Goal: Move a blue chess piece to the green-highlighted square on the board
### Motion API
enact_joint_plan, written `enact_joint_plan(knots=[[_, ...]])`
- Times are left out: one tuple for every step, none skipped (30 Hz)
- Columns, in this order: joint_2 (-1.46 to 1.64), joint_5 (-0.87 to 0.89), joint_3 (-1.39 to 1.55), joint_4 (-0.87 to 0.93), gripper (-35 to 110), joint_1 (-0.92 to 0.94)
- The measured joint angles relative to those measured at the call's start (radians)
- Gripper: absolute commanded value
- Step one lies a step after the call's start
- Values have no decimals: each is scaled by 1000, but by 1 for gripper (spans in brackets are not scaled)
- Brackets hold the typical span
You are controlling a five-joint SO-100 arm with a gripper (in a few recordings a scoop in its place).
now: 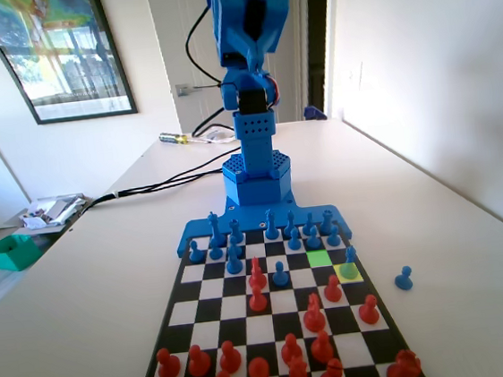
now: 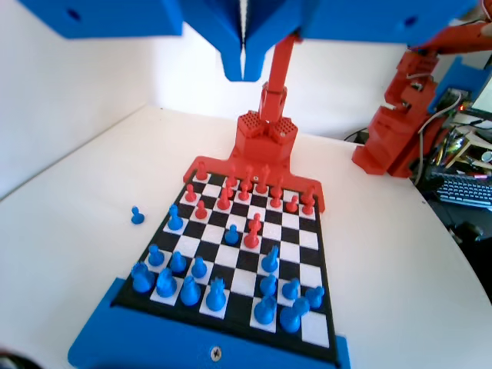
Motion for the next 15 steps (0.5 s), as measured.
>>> enact_joint_plan(knots=[[-38, 0, -31, 3, 2, -2], [-78, 0, -61, 12, 1, 0], [-120, 3, -94, 18, 1, 0], [-161, 6, -121, 23, 1, -2], [-202, 8, -149, 23, 1, -5], [-244, 8, -169, 18, 1, -11], [-287, 6, -187, 12, 1, -14], [-331, 6, -201, 2, 1, -18], [-376, 6, -212, -12, 1, -23], [-416, 6, -216, -26, 1, -25], [-454, 8, -218, -44, 1, -29], [-488, 6, -219, -69, 1, -31], [-520, 11, -219, -98, 1, -38], [-552, 17, -219, -124, 1, -43], [-584, 21, -219, -149, 1, -43]])
